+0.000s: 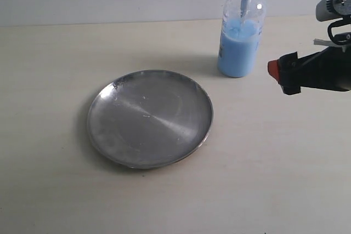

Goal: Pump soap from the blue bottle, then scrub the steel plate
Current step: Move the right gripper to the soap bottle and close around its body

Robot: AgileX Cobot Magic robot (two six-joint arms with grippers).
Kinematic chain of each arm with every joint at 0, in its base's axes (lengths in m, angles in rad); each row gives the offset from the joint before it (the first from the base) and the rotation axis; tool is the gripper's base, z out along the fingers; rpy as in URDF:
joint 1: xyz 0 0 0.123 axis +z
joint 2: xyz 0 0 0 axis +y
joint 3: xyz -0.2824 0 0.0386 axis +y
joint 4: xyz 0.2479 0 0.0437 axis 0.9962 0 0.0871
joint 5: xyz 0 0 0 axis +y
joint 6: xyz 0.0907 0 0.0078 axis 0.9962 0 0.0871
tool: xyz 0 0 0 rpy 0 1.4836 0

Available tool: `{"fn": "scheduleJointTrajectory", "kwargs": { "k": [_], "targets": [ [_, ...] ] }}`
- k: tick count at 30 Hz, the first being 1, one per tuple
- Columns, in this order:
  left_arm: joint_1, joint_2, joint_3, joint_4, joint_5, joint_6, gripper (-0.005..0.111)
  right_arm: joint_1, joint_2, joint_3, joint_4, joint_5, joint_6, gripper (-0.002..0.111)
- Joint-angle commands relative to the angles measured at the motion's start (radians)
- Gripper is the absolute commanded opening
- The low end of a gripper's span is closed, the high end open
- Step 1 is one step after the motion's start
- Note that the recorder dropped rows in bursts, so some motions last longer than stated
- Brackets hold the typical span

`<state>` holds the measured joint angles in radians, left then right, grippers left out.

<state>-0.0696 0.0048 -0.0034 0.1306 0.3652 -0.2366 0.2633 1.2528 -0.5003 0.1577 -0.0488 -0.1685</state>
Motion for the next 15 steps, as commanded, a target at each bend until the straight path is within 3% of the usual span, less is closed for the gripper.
{"fn": "scheduleJointTrajectory", "kwargs": {
  "k": [1,15],
  "targets": [
    [0.003,-0.005,0.003,0.0,-0.008,-0.003,0.0,0.004,0.054,-0.029,0.0,-0.054,-0.005,0.101],
    [0.003,-0.005,0.003,0.0,-0.008,-0.003,0.0,0.004,0.314,-0.234,0.0,-0.057,-0.008,0.101]
  ]
}}
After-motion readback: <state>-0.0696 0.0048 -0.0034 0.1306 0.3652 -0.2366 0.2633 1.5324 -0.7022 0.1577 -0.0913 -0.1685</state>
